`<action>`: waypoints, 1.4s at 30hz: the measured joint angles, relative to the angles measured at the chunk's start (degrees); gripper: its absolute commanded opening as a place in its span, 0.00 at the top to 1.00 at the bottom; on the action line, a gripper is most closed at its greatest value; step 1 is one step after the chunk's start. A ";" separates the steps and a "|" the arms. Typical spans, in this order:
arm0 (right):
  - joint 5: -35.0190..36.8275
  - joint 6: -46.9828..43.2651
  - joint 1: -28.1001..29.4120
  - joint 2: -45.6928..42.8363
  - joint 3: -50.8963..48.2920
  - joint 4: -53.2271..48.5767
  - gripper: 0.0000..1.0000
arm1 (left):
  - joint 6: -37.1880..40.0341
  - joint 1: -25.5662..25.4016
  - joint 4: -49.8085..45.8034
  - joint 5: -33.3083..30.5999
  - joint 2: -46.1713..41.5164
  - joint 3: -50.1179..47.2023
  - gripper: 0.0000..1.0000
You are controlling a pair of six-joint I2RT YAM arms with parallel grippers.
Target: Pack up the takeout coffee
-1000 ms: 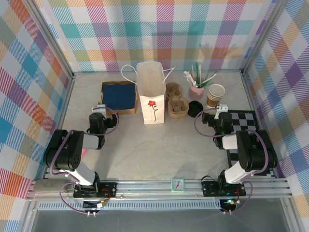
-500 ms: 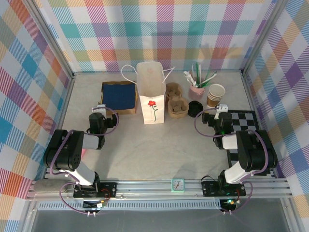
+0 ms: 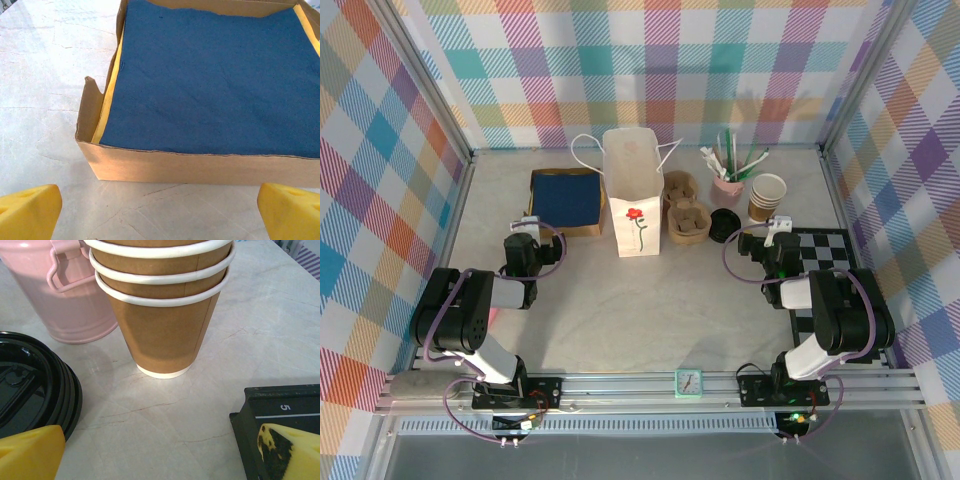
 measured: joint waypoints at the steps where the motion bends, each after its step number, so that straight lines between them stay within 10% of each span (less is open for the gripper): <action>1: 0.00 0.00 0.00 0.00 0.00 0.00 0.01 | 0.00 0.00 0.00 0.00 0.00 0.00 0.00; 13: -4.85 -1.38 0.02 -4.44 0.17 -4.26 0.01 | -0.15 -1.86 -5.31 -5.01 -2.82 0.94 0.00; 28: -2.97 16.61 -0.28 -19.52 22.49 -57.11 0.01 | -17.11 -4.48 -45.79 -18.36 -23.23 22.47 0.00; 42: -3.10 18.95 -0.33 -23.56 38.16 -75.45 0.05 | -25.55 -4.48 -66.69 1.53 -29.99 27.32 0.04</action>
